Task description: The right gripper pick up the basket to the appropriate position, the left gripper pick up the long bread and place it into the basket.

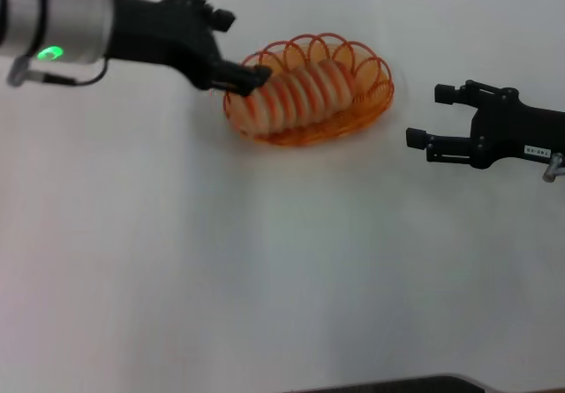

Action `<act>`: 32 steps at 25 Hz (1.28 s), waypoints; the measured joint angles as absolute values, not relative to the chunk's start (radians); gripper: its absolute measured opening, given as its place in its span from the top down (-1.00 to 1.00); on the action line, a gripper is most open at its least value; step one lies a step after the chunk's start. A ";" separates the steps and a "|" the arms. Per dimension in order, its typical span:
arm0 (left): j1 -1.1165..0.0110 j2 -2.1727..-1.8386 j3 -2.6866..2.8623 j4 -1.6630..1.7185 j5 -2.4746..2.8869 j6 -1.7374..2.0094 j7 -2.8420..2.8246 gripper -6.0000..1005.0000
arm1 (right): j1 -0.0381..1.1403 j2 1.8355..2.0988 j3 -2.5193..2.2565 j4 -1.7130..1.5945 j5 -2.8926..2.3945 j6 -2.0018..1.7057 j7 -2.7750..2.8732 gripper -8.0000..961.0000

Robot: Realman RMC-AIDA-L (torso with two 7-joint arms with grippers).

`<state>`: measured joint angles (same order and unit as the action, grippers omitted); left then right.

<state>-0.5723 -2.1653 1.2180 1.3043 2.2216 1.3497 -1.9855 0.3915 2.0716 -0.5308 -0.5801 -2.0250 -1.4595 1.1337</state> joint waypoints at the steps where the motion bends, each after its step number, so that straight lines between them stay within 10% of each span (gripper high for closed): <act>1: -0.559 -2.164 1.193 1.290 2.203 1.365 -1.958 -0.74 | 0.392 2.071 -0.530 -0.580 -2.025 -1.462 1.139 -0.91; 32: -0.393 -2.161 0.823 0.846 2.152 1.623 -1.420 -0.74 | 0.382 2.074 -0.529 -0.570 -2.036 -1.439 1.141 -0.91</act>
<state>-0.3931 -2.1611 0.8234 0.8460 2.1523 1.6231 -1.4200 0.3821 2.0736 -0.5293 -0.5696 -2.0362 -1.4390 1.1414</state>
